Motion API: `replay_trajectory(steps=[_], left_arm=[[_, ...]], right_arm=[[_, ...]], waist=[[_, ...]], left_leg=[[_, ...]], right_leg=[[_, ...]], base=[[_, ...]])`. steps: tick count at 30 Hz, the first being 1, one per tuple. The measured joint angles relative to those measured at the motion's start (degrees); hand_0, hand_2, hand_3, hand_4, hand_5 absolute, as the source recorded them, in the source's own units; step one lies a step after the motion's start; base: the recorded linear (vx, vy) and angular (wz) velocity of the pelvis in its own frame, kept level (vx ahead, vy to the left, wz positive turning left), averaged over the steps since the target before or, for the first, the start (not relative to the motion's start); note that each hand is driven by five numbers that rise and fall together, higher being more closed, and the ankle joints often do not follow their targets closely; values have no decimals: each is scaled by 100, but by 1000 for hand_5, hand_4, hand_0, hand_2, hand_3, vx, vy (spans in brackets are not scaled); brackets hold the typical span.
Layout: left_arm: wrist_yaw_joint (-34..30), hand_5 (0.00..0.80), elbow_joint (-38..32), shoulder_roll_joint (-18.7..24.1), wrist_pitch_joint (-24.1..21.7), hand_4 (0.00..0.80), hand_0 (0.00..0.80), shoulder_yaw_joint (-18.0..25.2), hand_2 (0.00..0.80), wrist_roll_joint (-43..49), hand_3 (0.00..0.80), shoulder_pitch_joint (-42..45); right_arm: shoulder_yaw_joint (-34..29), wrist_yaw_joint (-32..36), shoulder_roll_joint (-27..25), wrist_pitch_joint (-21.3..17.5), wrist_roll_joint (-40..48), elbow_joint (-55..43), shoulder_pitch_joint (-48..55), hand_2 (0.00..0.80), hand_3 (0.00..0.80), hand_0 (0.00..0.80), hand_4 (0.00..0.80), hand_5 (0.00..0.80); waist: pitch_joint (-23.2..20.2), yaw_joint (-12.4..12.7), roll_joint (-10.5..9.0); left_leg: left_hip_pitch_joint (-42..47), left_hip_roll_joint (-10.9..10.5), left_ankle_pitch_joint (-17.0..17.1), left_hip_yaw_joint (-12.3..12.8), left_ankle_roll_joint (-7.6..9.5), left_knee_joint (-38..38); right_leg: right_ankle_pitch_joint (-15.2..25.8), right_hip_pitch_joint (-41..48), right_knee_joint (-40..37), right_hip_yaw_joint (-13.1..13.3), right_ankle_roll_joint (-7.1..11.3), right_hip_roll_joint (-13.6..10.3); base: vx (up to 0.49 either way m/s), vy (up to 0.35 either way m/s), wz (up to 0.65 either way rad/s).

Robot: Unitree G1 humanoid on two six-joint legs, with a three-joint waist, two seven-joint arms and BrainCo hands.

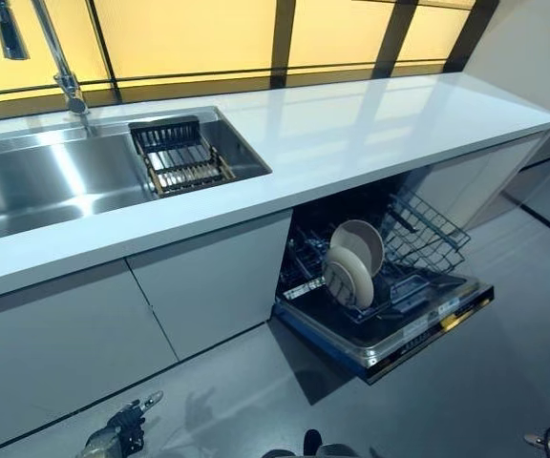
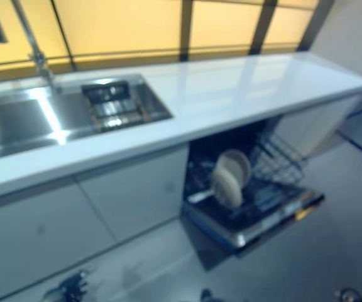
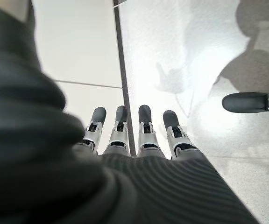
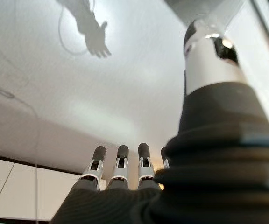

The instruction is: Take plates into dishwasher

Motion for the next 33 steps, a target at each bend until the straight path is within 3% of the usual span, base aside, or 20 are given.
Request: replay_trajectory(steps=[5,9,11,14,16,21,29,33], left_arm=[[26,0,-59,19,10,0,0,0,0,-42,0,-54],[178,0,-265,-48,13,0,0,4,0,-378,0,-382],[194,0,-338,-55,11,0,0,7,0,-419,0,-381],[222,0,-316,-291,-38,0,0,5,0,-454,0,-403],[182,0,-243,-433,-21,0,0,0,0,-454,0,-405],[67,0,-241,-549,-8,0,0,-167,0,-455,0,-415],[-108,0,-242,-488,-22,0,0,-167,0,-449,0,-221],[-167,0,-238,-478,-133,0,0,-210,0,-468,0,-324]], right_arm=[[256,-216,427,-139,445,3,-130,0,0,0,0,0],[523,-421,584,-252,1483,130,-566,0,0,0,0,0],[531,-432,731,-350,1775,107,-680,0,0,0,0,0],[619,-413,831,-541,2141,163,-930,0,0,0,0,0],[561,-438,833,-586,2193,244,-1100,0,0,0,0,0],[366,-546,866,-875,2510,215,-1042,0,0,0,0,0],[171,-744,805,-975,3172,266,-1032,0,0,0,0,0],[174,-714,666,-975,3739,280,-1469,0,0,0,0,0]], waist=[[154,55,413],[602,115,754],[693,208,811],[869,287,927],[977,277,816],[1075,169,776],[1348,184,1163],[1586,177,1310]], left_leg=[[-269,2,133,-515,-77,-60],[-837,43,286,-915,-14,109],[-823,130,387,-949,45,-47],[-1044,243,614,-930,399,-155],[-1111,178,726,-732,609,-64],[-1009,-92,718,-675,444,-264],[-945,-280,744,-783,384,-229],[-1320,-296,650,-732,328,248]], right_leg=[[-64,-275,204,144,29,-53],[-110,-601,425,-51,-43,-1],[-147,-605,393,-144,-98,80],[-155,-761,383,-295,-248,224],[-191,-848,450,-303,-283,93],[-209,-784,554,-390,-99,-150],[-224,-558,468,-462,54,-329],[-576,-1058,1276,-426,20,-486]], base=[[-324,-336,15],[-214,-301,41],[-188,-181,22],[-187,-121,32],[-153,89,15],[-26,-24,18],[-91,-14,12],[-98,4,10]])
